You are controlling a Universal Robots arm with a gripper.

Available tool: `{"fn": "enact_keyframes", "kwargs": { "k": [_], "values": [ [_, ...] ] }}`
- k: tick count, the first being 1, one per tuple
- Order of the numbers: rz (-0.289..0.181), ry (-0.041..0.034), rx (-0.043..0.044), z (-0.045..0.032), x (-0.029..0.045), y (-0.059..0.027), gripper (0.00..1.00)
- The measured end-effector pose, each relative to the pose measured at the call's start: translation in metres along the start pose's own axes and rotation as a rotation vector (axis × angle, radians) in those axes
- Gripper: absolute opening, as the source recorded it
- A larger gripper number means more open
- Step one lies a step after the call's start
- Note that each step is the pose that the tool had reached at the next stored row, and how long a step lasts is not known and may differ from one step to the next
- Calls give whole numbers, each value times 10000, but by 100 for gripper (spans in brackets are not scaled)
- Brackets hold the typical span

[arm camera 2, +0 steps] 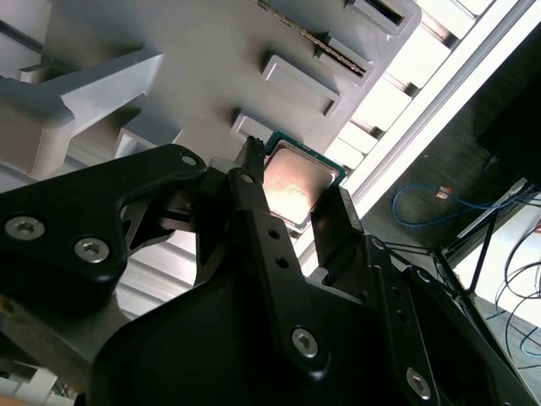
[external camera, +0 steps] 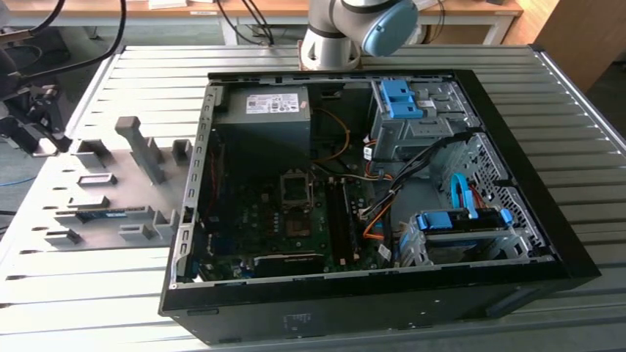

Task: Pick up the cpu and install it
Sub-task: 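Pick up the cpu and move it towards the insertion slot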

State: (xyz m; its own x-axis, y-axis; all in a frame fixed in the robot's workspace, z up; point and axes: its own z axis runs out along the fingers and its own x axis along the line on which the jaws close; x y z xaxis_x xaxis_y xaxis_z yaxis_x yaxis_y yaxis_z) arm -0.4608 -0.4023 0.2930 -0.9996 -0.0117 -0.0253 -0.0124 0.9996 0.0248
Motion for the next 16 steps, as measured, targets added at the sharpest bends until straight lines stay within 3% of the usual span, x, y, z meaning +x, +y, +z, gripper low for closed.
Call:
{"fn": "enact_keyframes", "kwargs": {
  "k": [16],
  "values": [
    [0, 0, 0, -135, -3, 3, 47]
  ]
}}
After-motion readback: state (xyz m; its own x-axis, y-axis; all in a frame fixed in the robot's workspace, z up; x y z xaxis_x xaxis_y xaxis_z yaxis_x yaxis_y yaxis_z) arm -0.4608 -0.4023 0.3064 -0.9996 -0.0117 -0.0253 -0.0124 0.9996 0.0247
